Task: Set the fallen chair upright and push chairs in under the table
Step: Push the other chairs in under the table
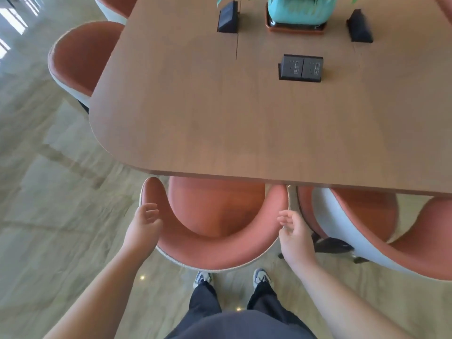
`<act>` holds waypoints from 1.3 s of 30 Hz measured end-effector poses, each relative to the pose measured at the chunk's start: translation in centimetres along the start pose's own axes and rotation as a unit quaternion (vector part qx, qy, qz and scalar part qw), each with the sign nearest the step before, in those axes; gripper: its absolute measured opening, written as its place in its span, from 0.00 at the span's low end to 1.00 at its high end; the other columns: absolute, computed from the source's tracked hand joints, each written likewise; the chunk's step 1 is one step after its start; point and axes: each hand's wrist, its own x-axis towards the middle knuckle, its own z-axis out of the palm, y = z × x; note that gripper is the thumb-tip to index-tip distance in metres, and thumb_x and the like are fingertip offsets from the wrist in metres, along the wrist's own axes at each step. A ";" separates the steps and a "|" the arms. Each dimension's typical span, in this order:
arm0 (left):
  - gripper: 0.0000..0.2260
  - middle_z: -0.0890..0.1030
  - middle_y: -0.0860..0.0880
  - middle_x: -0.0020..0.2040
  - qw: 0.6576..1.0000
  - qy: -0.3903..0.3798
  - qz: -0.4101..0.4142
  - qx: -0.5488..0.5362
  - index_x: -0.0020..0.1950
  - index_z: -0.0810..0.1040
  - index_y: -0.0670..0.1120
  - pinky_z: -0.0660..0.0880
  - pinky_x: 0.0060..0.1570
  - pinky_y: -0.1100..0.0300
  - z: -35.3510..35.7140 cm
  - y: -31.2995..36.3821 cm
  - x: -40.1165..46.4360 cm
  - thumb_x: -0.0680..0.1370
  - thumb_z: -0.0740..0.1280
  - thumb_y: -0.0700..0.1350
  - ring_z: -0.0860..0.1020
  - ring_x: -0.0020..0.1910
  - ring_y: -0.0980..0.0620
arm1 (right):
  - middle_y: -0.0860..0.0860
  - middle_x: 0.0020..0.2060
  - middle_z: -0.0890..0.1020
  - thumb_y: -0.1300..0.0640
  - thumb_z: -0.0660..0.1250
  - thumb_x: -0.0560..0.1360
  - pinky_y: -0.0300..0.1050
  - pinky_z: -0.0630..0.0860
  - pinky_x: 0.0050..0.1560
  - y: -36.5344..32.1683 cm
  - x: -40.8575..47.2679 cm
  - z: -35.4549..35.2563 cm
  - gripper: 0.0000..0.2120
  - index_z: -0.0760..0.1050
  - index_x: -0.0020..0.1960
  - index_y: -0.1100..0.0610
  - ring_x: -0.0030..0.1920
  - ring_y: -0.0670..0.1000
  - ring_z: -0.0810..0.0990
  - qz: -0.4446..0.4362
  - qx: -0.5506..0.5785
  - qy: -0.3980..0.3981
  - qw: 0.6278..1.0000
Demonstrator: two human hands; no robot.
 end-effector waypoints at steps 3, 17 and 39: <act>0.25 0.77 0.51 0.63 0.997 -0.007 -0.009 0.070 0.77 0.70 0.50 0.69 0.32 0.61 -0.9 -2.1 3.4 0.80 0.67 0.42 0.76 0.37 0.56 | 0.45 0.61 0.78 0.70 0.60 0.75 0.44 0.71 0.62 1.1 0.5 2.2 0.23 0.73 0.63 0.48 0.62 0.47 0.76 0.048 -0.037 0.026 0.998; 0.19 0.83 0.44 0.60 0.955 -0.045 -0.255 -0.142 0.63 0.74 0.48 0.83 0.42 0.42 2.6 -8.6 12.7 0.76 0.78 0.47 0.84 0.52 0.41 | 0.55 0.71 0.74 0.53 0.77 0.71 0.57 0.76 0.60 7.0 6.2 8.3 0.46 0.53 0.80 0.51 0.60 0.59 0.78 0.314 0.095 0.104 0.939; 0.16 0.83 0.46 0.52 0.971 0.049 -0.191 -0.137 0.60 0.76 0.48 0.79 0.39 0.51 4.3 -9.9 13.0 0.76 0.75 0.41 0.83 0.49 0.40 | 0.51 0.53 0.83 0.61 0.74 0.72 0.53 0.80 0.47 10.2 7.2 7.0 0.22 0.72 0.63 0.53 0.49 0.55 0.83 0.326 0.173 0.110 0.923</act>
